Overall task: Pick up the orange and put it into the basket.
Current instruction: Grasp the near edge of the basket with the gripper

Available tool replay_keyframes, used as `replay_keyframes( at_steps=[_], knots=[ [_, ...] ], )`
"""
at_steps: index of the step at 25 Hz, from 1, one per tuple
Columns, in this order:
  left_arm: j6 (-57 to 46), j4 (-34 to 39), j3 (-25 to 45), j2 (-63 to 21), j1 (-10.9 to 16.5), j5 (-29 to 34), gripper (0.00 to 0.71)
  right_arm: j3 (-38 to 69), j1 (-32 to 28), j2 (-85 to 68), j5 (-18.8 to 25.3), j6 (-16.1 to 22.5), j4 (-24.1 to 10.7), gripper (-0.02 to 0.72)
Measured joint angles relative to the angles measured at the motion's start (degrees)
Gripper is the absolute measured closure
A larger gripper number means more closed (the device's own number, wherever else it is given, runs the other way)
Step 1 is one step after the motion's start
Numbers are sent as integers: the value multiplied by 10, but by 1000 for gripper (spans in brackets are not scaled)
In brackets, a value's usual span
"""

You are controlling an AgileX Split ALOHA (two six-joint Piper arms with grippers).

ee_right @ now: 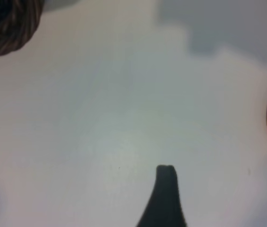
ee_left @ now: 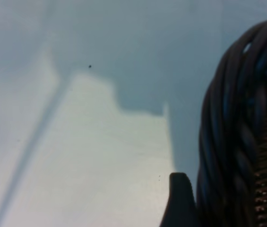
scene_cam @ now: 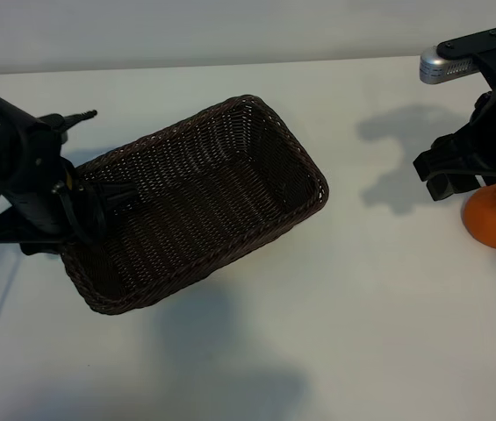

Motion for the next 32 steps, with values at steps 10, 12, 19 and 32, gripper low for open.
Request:
replay_keyframes(
  at_steps=[10,12,19,32],
  knots=[
    [34,-44,0,37,0,-22,180,0,0,0,0,0,0,118],
    [37,-48,0,39,0,-25,180,0,0,0,0,0,0,118],
    [43,-48,0,39,0,-28,180,0,0,0,0,0,0,118],
    [48,-51,0,39,0,-29,180,0,0,0,2,0,1,118]
  ],
)
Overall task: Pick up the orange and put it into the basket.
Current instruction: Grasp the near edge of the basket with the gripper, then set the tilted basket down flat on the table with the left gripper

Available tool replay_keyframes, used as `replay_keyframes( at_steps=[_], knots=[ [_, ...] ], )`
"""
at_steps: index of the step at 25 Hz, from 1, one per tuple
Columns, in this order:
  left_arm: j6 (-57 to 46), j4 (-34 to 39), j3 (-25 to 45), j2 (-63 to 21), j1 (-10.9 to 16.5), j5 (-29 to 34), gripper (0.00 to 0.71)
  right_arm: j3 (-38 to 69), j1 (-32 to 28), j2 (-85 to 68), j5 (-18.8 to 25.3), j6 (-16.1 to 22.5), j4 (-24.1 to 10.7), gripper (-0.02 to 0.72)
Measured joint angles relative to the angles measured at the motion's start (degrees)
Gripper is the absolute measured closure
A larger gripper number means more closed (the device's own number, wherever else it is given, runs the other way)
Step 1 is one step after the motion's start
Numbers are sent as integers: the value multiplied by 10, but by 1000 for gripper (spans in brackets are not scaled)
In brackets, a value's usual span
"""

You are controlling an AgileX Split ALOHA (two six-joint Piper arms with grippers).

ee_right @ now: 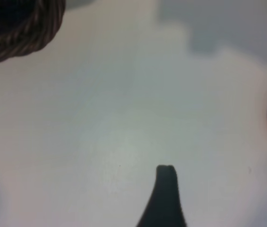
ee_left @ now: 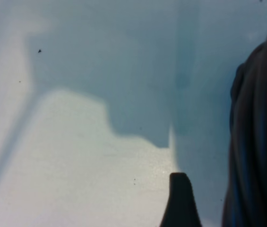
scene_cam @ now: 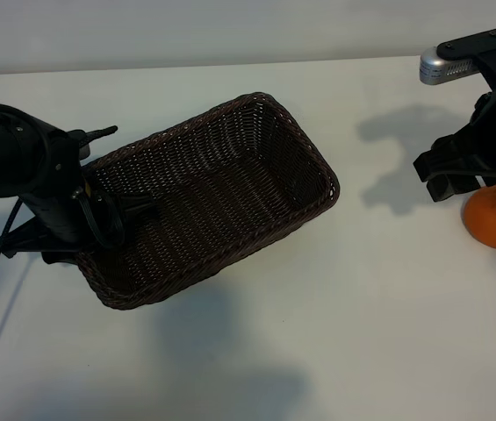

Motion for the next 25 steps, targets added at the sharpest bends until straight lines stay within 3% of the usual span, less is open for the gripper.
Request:
replay_keyframes(
  at_steps=[7,13,25],
  knots=[
    [13,-12,0,0,0,1,236,0,0,0,2,0,0,118],
    [11,-14,0,0,0,-9,410,0,0,0,10,0,0,136],
    [59,-39,0,-1,0,-27,427,0,0,0,15,0,0,166]
  ],
)
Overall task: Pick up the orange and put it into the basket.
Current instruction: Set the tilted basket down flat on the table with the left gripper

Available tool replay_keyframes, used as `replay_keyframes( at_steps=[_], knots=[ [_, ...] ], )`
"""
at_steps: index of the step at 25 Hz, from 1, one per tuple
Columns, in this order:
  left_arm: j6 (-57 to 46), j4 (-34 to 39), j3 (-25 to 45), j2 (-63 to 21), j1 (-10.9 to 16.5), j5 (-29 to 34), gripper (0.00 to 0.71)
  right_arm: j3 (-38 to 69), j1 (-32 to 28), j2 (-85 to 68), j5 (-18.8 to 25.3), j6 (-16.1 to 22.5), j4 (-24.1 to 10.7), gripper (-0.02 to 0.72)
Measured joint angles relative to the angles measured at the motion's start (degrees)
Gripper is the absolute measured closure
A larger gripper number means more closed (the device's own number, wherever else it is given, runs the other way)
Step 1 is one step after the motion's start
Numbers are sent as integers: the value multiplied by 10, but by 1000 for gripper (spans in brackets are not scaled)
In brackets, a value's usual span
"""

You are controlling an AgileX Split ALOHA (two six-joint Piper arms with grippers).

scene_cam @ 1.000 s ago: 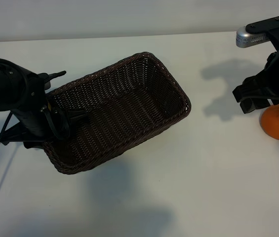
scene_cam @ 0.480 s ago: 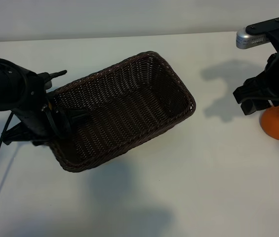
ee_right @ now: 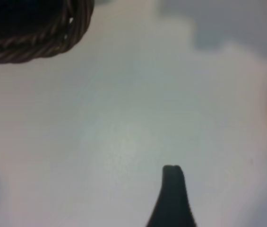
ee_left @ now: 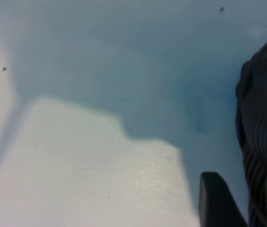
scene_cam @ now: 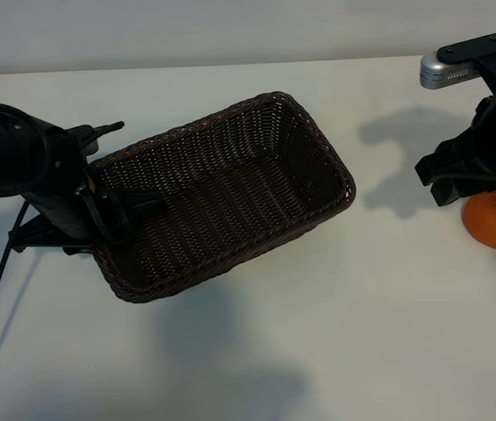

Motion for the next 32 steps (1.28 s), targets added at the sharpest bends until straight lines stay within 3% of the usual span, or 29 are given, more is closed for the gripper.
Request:
replay_keyframes(
  at_steps=[8,13,16,23,26,32],
  knots=[
    [83,-54,0,-46,11,-5,567,0,0,0,1,0,0,166],
    [148,-73,4,-93,39,15,570,0,0,0,1,0,0,167],
    [216,-116,5,-116,73,28,570,0,0,0,1,0,0,167],
    [408,-296,5,-135,141,38,570,0,0,0,1,0,0,168],
    [449,-331,5,-136,150,37,570,0,0,0,1,0,0,168],
    [463,-330,4,-133,153,21,571,0,0,0,1,0,0,168]
  ],
)
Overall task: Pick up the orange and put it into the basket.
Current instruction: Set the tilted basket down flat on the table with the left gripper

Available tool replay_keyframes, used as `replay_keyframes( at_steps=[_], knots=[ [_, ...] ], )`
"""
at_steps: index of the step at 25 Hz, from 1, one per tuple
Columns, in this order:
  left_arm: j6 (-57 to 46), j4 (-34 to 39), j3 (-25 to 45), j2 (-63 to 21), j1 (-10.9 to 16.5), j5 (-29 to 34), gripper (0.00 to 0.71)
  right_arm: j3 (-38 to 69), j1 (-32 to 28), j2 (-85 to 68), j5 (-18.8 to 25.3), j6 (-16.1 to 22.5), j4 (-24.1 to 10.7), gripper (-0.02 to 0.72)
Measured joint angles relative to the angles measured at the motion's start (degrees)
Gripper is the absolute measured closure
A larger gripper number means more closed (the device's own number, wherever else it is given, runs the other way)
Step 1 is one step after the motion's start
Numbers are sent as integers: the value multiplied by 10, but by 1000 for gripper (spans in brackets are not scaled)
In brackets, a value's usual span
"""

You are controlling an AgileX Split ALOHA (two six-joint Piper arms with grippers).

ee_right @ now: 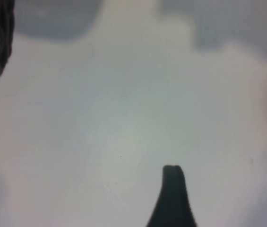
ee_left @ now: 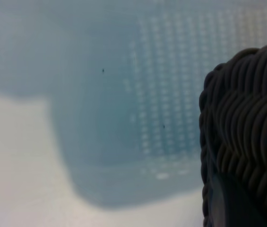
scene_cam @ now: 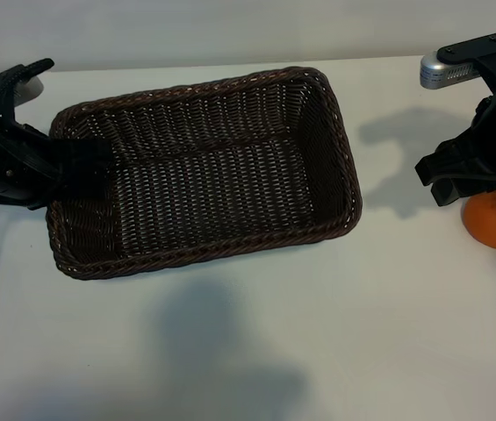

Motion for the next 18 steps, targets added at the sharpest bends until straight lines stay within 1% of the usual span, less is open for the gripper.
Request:
replay_keyframes(
  at_steps=[5,7,10,14,18],
  knots=[
    [1,7,-35,42,0,13,571,0,0,0,0,0,0,168],
    [1,11,-55,61,-5,13,571,0,0,0,0,0,0,168],
    [2,14,-92,89,-24,14,571,0,0,0,0,0,0,168],
    [2,13,-147,135,-56,18,571,0,0,0,1,0,0,168],
    [-6,14,-181,174,-82,17,571,0,0,0,1,0,0,168]
  ],
)
